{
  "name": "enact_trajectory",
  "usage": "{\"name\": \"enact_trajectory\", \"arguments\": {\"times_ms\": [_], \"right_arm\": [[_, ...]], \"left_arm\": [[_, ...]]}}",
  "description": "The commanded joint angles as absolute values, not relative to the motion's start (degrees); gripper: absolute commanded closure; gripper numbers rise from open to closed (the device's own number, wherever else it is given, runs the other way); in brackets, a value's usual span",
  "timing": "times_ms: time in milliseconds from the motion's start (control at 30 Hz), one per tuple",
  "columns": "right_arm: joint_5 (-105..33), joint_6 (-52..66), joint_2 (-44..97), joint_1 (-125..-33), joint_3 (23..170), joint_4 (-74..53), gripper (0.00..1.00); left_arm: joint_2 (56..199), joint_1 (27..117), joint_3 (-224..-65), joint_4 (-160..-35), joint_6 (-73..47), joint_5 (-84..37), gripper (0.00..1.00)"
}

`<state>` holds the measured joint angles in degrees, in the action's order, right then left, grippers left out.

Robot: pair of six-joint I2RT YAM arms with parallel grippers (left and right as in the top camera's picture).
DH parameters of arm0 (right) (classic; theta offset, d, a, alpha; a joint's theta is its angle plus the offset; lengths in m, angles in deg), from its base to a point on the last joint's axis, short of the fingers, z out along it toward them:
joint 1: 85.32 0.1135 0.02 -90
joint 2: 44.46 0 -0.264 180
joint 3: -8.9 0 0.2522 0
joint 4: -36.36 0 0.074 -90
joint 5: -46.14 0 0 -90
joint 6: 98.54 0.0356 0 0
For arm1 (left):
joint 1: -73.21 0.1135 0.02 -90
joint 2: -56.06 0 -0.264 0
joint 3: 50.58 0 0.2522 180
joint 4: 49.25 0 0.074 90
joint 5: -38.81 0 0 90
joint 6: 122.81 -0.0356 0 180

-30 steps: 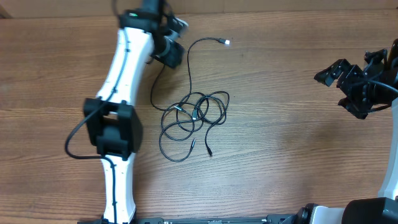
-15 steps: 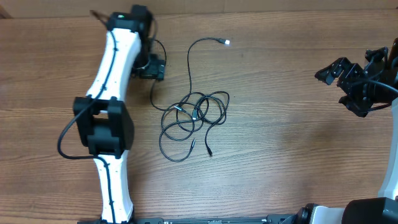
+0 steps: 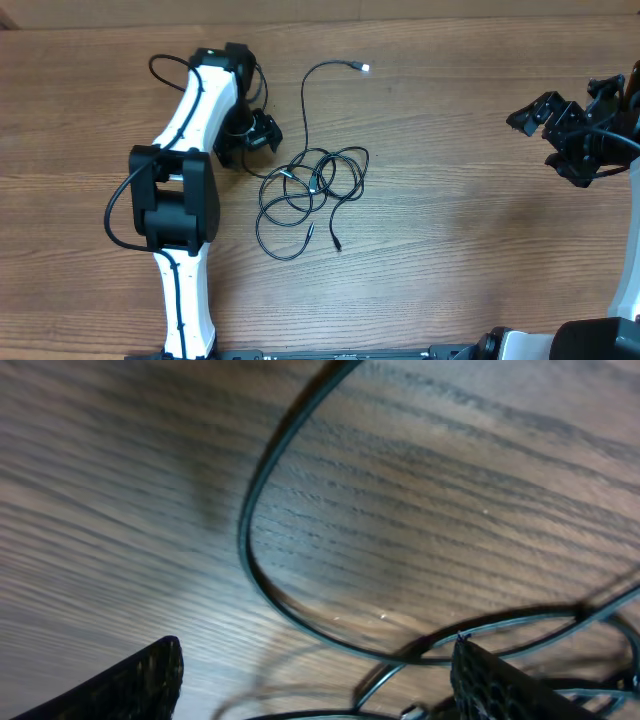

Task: Untangle cables

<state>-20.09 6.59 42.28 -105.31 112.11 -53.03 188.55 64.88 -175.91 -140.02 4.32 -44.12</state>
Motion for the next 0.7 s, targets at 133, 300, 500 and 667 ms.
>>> {"name": "enact_trajectory", "arguments": {"times_ms": [133,300,500,667], "right_arm": [[-19.8,6.2,41.6,-105.1,111.9,-52.7,0.00],[-19.8,6.2,41.6,-105.1,111.9,-52.6,0.00],[-19.8,6.2,41.6,-105.1,111.9,-52.4,0.00],[-19.8,6.2,41.6,-105.1,111.9,-52.5,0.00]], "left_arm": [[188.0,63.2,-169.9,-135.1,14.2,-47.3,0.17],[188.0,63.7,-168.5,-134.1,15.7,-47.3,0.29],[188.0,63.8,-168.1,-134.3,15.7,-47.6,0.33],[188.0,63.8,-166.3,-134.1,17.9,-49.6,0.33]]}}
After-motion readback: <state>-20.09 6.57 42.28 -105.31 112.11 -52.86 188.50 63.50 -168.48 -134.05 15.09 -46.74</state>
